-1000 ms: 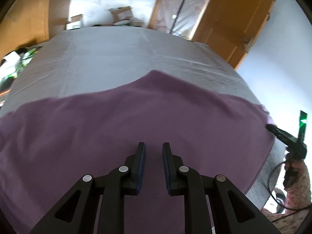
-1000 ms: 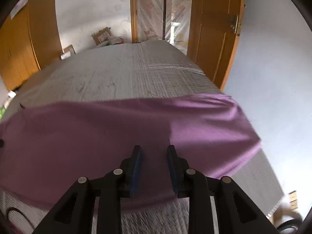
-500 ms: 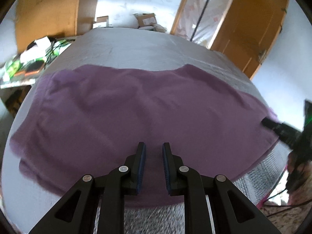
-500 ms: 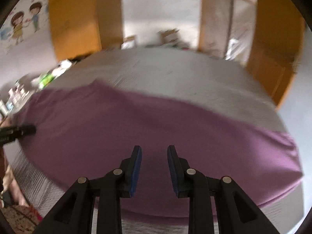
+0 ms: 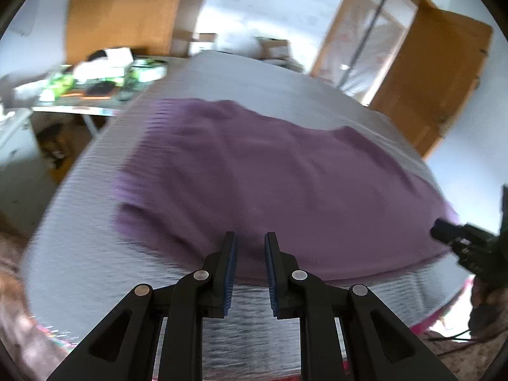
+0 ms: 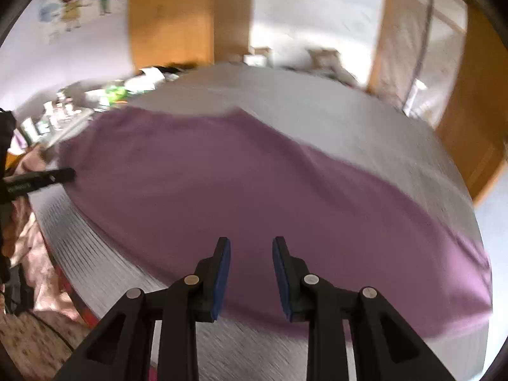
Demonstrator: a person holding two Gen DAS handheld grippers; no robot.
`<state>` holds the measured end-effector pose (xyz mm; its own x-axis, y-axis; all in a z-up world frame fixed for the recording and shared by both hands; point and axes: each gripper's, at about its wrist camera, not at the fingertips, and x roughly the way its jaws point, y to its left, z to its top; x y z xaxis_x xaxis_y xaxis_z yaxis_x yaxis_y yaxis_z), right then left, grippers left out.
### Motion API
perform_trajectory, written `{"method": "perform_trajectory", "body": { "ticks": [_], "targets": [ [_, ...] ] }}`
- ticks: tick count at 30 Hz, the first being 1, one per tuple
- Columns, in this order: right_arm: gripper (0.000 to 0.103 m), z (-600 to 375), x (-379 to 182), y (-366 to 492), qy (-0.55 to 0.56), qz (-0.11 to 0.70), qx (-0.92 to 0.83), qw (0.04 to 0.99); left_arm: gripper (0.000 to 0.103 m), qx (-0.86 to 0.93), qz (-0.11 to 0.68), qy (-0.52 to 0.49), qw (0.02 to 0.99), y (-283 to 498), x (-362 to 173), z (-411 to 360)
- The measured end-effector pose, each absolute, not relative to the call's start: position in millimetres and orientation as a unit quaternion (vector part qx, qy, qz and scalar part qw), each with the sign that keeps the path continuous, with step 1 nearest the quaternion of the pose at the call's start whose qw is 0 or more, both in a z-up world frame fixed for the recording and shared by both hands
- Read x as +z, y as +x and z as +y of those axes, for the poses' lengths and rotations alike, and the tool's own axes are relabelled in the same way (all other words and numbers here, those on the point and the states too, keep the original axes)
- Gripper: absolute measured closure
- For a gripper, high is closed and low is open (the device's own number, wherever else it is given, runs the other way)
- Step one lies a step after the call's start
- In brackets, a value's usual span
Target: Fold clothes
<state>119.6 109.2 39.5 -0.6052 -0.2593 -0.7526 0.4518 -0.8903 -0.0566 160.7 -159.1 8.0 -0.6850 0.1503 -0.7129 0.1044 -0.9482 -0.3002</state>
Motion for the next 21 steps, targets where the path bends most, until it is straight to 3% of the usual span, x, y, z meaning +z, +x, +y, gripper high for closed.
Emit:
{"method": "perform_trajectory", "body": {
  "ticks": [8, 13, 21],
  "targets": [
    [0.075, 30.7, 10.3, 107.6, 0.422, 0.155, -0.848, 0.282, 0.085, 0.9, -0.187, -0.394, -0.028, 176.9, 3.3, -184.1],
    [0.073, 0.3, 20.6, 109.3, 0.41, 0.151, -0.83, 0.348, 0.085, 0.894, -0.218, -0.388, -0.048, 182.2, 2.1, -204.1],
    [0.07, -48.3, 9.8, 94.2, 0.422, 0.154, -0.817, 0.361, 0.085, 0.886, -0.253, -0.383, -0.067, 182.0, 0.5, -223.9]
  ]
}}
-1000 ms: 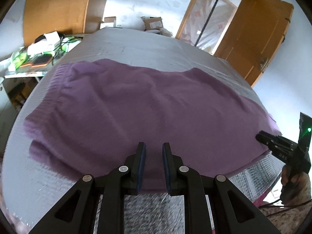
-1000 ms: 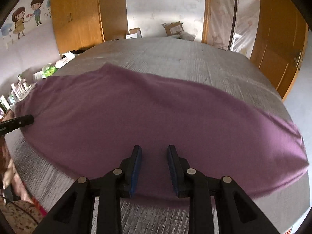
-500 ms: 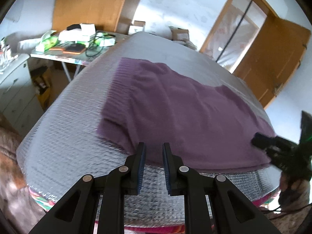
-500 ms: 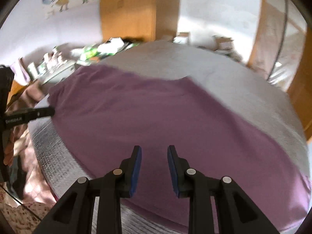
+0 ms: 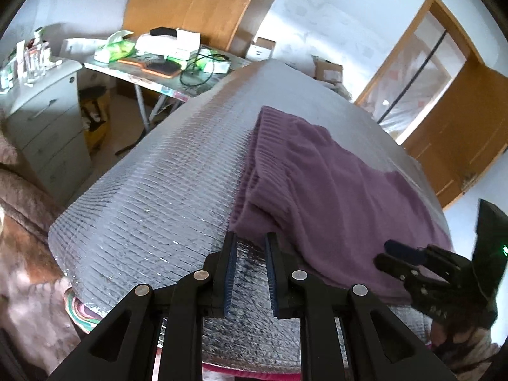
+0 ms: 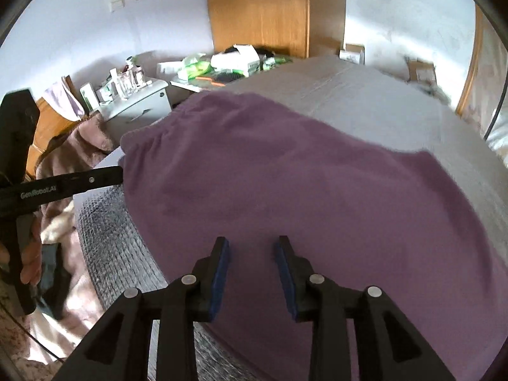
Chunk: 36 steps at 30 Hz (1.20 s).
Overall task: Fold clothes
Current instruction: 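Grasp the ribbed hem with the left gripper while the right gripper approaches it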
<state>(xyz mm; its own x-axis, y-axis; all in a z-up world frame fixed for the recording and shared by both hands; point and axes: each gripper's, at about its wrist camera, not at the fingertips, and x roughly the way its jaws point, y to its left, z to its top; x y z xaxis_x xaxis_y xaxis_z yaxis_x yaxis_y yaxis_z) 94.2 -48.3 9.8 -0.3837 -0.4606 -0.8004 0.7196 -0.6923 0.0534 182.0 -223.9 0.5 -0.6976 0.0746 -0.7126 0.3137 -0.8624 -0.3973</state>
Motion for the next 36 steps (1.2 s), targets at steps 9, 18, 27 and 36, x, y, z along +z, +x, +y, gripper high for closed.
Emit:
{"method": "perform_trajectory", "body": {
  "ticks": [9, 18, 27, 36],
  "targets": [
    [0.07, -96.8, 23.3, 95.5, 0.391, 0.147, -0.804, 0.423, 0.085, -0.882, 0.269, 0.382, 0.065, 175.2, -1.0, -232.9],
    [0.069, -132.7, 11.0, 110.5, 0.392, 0.186, -0.772, 0.464, 0.085, -0.882, 0.275, 0.376, 0.075, 178.3, -2.1, -240.8],
    [0.067, -143.1, 18.8, 106.8, 0.382, 0.163, -0.774, 0.478, 0.085, -0.881, 0.273, 0.373, 0.098, 179.3, 2.4, -250.6],
    [0.058, -171.2, 7.3, 118.9, 0.362, 0.233, -0.77, 0.471, 0.084, -0.861, 0.348, 0.366, 0.061, 173.1, 4.2, -274.8]
  ]
}}
